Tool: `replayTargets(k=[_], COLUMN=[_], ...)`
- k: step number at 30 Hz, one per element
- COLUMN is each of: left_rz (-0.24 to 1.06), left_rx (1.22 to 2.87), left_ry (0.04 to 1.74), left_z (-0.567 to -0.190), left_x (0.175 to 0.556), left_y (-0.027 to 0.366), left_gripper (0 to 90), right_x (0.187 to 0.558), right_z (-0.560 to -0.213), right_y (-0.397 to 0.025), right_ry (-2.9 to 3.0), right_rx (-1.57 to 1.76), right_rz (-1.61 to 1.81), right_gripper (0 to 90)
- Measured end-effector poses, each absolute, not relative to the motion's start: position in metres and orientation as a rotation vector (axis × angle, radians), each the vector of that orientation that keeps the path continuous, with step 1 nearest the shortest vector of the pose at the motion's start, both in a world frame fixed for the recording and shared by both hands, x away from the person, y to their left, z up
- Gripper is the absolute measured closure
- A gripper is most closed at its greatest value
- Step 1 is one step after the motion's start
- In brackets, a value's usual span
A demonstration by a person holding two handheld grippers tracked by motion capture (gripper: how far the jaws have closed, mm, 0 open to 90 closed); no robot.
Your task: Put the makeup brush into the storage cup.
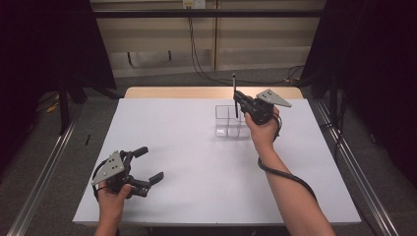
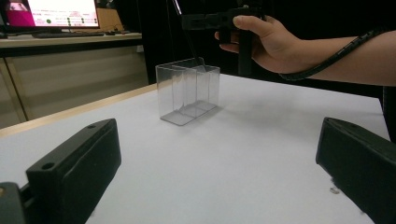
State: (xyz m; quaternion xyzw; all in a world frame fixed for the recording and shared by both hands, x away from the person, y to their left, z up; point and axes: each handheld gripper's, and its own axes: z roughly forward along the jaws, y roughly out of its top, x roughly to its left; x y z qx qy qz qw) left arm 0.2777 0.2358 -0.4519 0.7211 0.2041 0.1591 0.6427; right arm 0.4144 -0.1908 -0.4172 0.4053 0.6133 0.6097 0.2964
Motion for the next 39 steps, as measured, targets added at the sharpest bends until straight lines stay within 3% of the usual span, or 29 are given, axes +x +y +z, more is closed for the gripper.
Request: replayTargets(k=[39], left_rz=[0.365], left_rx=[1.651], left_ry=[0.461], left_z=[-0.453], left_x=[0.278], left_y=[0.234], left_gripper=[0.0], right_x=[0.400], right_z=[-0.428], right_y=[-0.200], right_ry=[1.653], right_rx=[1.090], right_rz=[1.605], right_gripper=[84.2])
